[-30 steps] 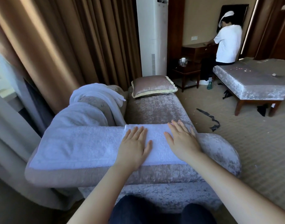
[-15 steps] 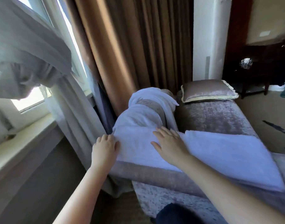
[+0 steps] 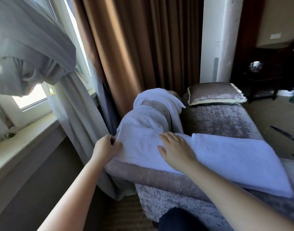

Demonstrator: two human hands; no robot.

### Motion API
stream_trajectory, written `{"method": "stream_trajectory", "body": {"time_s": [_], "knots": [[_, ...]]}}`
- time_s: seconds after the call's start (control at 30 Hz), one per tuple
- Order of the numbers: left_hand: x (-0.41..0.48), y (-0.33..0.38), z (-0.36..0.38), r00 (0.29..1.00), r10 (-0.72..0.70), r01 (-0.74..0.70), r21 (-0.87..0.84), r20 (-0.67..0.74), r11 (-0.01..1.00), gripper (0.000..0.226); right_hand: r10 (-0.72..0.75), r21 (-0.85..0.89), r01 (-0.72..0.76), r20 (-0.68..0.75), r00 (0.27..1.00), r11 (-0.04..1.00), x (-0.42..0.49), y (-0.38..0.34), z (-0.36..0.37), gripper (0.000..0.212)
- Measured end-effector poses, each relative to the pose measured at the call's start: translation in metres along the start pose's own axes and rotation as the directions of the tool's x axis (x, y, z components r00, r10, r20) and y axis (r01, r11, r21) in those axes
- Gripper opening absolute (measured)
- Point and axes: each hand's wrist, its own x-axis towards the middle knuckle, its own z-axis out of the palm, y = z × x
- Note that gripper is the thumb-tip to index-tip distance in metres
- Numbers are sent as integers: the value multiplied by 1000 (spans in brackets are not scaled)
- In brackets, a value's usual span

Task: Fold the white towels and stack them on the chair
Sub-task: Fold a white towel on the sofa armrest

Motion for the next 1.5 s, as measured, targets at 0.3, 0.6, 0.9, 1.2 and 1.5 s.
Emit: {"method": "stream_trajectory", "body": {"time_s": [0.3, 0.6, 0.9, 1.2, 1.5], "knots": [[-41, 139, -54, 803, 579, -566, 126, -140, 815, 16, -133, 124, 193, -378, 916, 973, 7, 19, -101, 67], [-81, 216, -28, 637, 771, -767, -103, -5, 633, 45, -149, 65, 190, -404, 903, 980, -40, 81, -169, 29], [-82, 207, 88, 701, 663, -645, -163, 263, 746, 51, 114, 101, -78, -434, 894, 992, -137, 177, -156, 42], [-105, 209, 151, 687, 685, -726, 199, 243, 658, 67, 380, 264, -317, -241, 893, 911, -194, 205, -109, 46], [-114, 214, 158, 732, 656, -680, 261, 186, 685, 65, 571, 596, -384, -155, 806, 705, -146, 187, -116, 30]]}}
